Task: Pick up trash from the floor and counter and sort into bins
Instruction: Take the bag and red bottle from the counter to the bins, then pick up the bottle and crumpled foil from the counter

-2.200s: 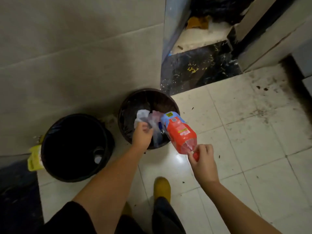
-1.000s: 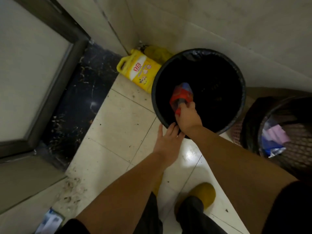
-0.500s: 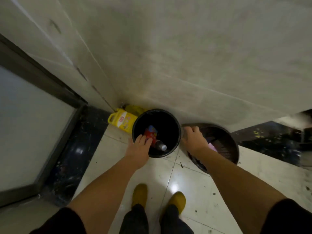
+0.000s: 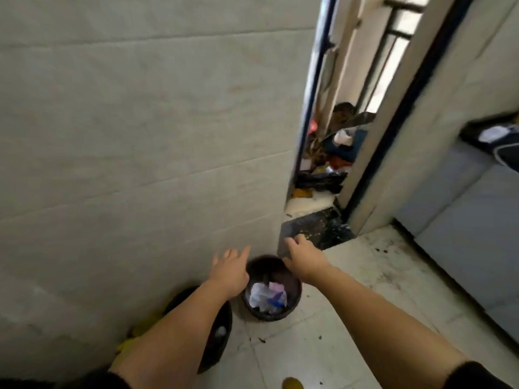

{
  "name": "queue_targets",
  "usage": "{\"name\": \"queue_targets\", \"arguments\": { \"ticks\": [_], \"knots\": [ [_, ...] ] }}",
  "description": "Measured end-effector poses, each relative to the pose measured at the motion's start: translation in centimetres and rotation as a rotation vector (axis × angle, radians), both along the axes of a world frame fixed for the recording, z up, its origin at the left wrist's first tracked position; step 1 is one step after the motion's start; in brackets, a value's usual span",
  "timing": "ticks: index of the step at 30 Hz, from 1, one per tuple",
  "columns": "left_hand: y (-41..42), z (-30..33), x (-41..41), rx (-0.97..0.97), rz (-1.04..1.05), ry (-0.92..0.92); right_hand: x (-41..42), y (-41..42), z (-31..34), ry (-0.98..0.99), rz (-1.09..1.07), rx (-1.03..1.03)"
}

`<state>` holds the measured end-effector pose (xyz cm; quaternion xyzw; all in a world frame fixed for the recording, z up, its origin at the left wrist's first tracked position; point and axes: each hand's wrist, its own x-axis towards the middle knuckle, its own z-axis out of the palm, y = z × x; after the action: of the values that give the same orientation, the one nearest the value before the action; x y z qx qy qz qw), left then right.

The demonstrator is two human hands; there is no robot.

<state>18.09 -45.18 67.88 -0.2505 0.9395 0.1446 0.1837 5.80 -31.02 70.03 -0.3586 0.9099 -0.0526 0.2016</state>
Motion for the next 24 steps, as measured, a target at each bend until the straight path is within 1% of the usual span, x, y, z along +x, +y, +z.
{"name": "queue_targets", "arguments": {
  "ticks": [4, 7, 11, 15, 20, 24],
  "knots": [
    [4.8, 2.8, -4.0, -0.047, -0.282, 0.069, 0.5, 9.2, 2.1, 0.035, -0.308, 0.002],
    [10.5, 4.1, -6.4, -0.030, -0.480, 0.082, 2.4, 17.4, 3.5, 0.049, -0.527, -0.008],
    [21.5, 5.9, -8.3, -0.001, -0.748, 0.130, 6.9, 29.5, 5.4, 0.064, -0.802, 0.007],
    [34.6, 8.1, -7.8, -0.051, -1.037, 0.201, 12.2, 41.2, 7.6, 0.116, -1.074, 0.027],
    [49.7, 10.0, -6.2, 0.007, -1.293, 0.255, 17.5, 53.8, 9.3, 0.140, -1.299, 0.087],
    [60.5, 10.7, -5.8, 0.080, -1.388, 0.289, 20.7, 62.8, 10.2, 0.160, -1.396, 0.147]
  ]
}}
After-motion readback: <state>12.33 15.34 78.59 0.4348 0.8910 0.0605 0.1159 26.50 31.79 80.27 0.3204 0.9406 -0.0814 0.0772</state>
